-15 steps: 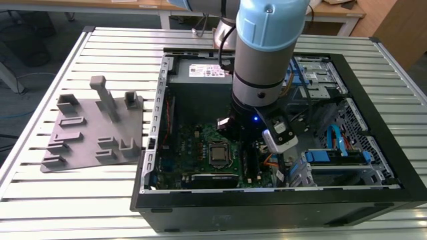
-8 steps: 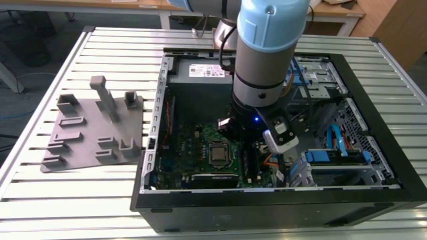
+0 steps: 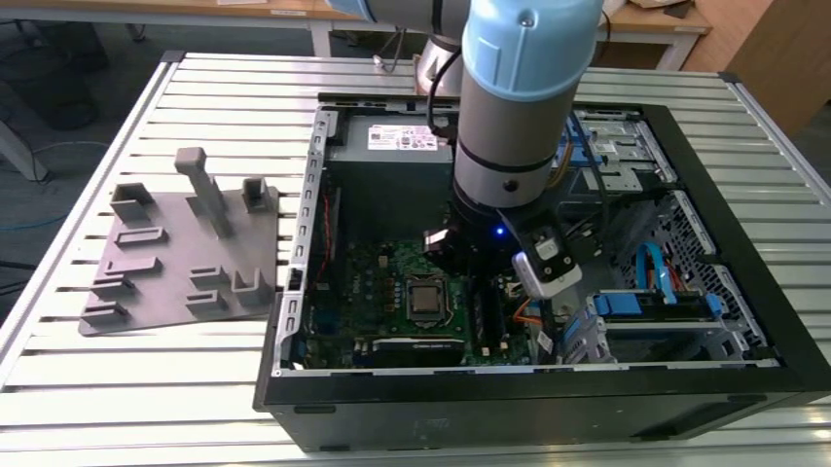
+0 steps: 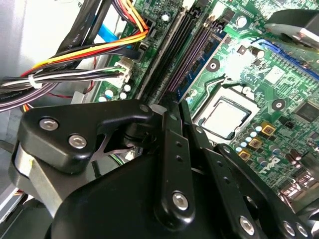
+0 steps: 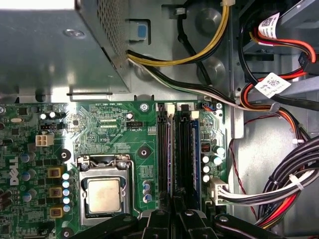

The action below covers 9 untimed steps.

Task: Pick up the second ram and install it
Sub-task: 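Insert the second ram into the second slot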

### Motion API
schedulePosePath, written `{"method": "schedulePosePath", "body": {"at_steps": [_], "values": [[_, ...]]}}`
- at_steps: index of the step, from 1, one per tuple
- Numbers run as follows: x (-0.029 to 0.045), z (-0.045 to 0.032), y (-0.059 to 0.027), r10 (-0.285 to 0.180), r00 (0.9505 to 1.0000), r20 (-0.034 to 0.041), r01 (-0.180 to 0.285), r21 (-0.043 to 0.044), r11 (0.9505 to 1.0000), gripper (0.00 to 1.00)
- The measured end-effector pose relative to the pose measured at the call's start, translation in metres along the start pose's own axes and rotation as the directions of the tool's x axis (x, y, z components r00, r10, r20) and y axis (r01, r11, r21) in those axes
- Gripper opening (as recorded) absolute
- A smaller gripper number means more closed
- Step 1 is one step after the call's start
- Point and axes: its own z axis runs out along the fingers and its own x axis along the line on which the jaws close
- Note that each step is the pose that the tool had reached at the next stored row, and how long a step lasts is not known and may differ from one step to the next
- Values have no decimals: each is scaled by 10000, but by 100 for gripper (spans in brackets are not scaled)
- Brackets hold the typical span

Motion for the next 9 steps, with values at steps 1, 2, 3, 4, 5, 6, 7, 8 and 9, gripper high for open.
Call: {"method": "schedulePosePath", "body": {"at_steps": [1, 2, 3, 4, 5, 6, 7, 8, 9], "values": [[0, -7, -1, -1, 10000, 0, 1, 3, 10000, 14], [-1, -11, 0, -1, 10000, 0, 1, 2, 10000, 14], [-1, -13, 0, 0, 10000, 1, 0, 0, 10000, 14], [-1, -13, 0, 0, 10000, 1, 0, -1, 10000, 14], [-1, -13, 0, 0, 10000, 1, 0, 0, 10000, 14], [-1, -14, -1, 2, 10000, 1, -2, 1, 10000, 14], [-3, -14, -1, 1, 10000, 1, -1, 1, 10000, 14], [-5, -14, -1, 0, 10000, 0, 0, 4, 10000, 14], [-7, -14, -1, 0, 10000, -1, 0, 6, 10000, 14]]}}
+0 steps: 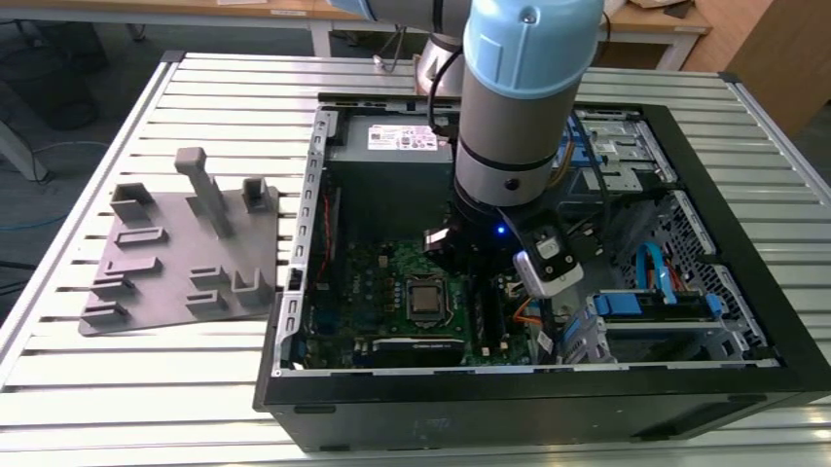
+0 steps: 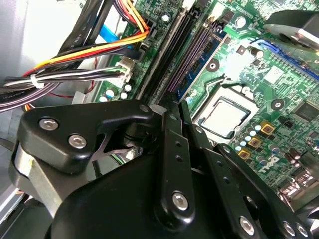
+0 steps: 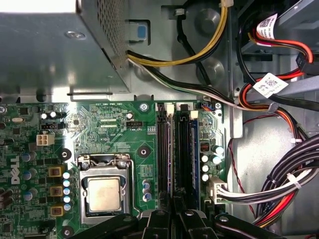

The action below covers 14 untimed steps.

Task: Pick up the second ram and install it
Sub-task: 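Insert the second ram into the second slot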

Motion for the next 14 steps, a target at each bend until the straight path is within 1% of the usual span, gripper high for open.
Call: {"method": "schedulePosePath", "body": {"at_steps": [14], "values": [[0, 28, 0, -2, 10000, 2, 2, 30, 10000, 14]]}}
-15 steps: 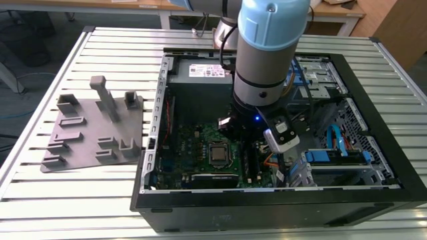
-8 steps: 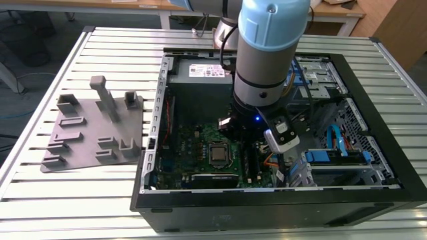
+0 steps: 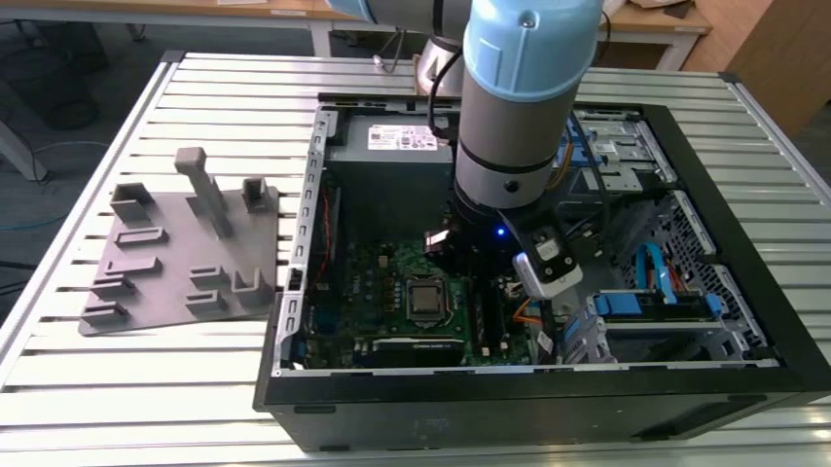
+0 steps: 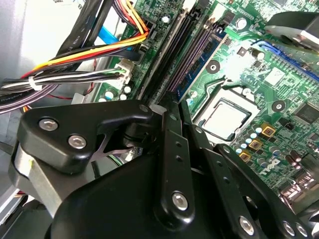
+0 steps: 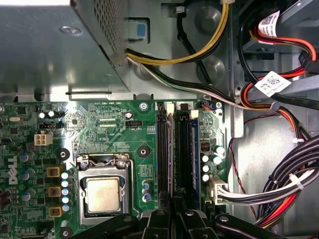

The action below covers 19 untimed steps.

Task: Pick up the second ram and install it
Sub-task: 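Insert the second ram into the second slot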

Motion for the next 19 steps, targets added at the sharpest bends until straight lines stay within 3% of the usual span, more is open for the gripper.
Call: {"method": "schedulePosePath", "body": {"at_steps": [19], "values": [[-9, 23, 19, -9, 10000, -8, 9, 10, 10000, 14]]}}
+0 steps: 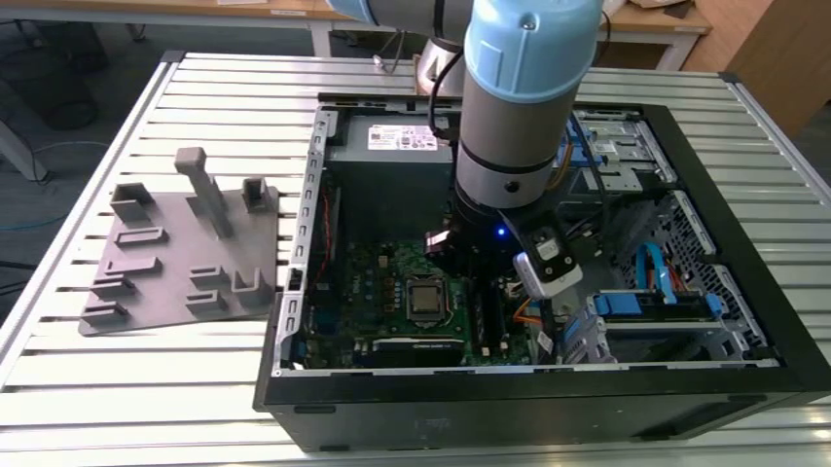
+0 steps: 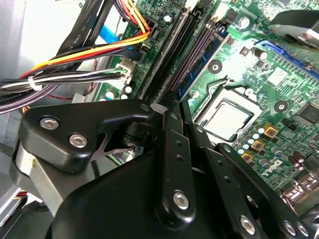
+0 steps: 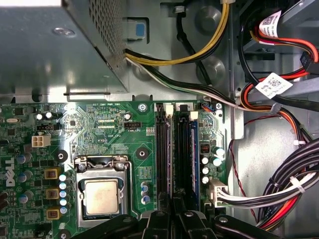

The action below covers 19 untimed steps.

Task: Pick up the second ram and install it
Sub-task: 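Insert the second ram into the second slot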

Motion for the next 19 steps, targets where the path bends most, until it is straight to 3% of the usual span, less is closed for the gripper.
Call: {"method": "schedulePosePath", "body": {"at_steps": [19], "values": [[-25, -4, 6, -336, 9994, -28, 336, -2, 9994, 14]]}}
